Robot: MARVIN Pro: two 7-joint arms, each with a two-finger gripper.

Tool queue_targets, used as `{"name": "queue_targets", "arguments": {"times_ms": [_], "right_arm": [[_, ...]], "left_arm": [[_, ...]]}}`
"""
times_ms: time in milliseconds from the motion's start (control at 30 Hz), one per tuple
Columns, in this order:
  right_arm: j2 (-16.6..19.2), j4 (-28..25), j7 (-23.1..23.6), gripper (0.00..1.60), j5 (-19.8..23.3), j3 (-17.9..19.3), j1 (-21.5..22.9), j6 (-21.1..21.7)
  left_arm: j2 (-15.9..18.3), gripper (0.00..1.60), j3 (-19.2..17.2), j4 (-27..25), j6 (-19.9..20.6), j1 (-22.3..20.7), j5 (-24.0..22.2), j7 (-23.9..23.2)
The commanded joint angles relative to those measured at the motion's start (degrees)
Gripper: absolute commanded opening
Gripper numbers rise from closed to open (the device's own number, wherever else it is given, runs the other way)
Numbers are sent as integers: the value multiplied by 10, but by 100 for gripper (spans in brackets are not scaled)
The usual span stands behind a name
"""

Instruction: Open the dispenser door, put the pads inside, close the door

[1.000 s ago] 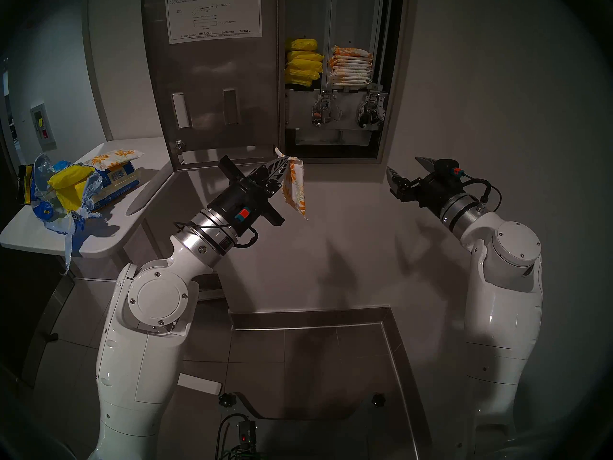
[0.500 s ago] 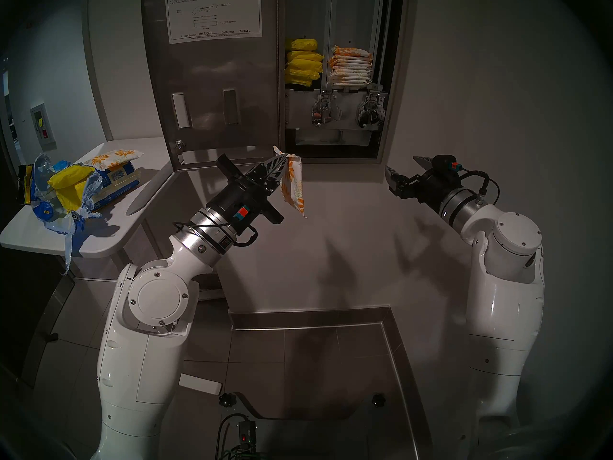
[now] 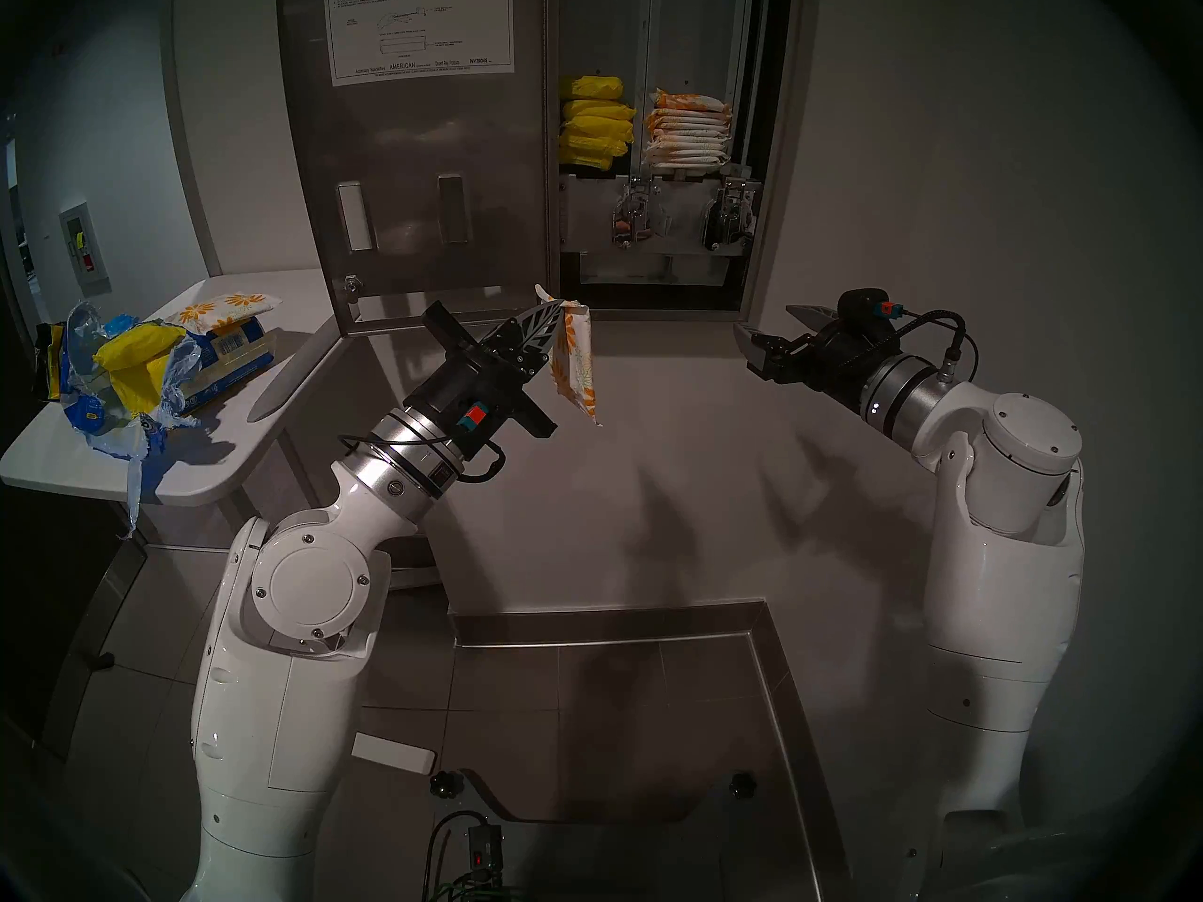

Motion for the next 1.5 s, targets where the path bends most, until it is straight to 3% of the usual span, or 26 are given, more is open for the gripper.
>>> {"name": "queue_targets", "arguments": {"times_ms": [0,200,767,1467], "right_arm": [[9,-60,29,160,22,16,-1,43],[33,-83,62,160,28,45,-31,38],[22,-80,82,160,38,54,-22,39],[-19,-178,57,160,24,-52,-28,151]], "left_arm": [[-3,0,-1,-18,-4,-11,-2,5],[-4,0,-1,-18,-5,-11,-2,4],[-6,0,-2,-18,-6,-11,-2,3],[-7,0,-3,-17,-7,-11,-1,2]]}}
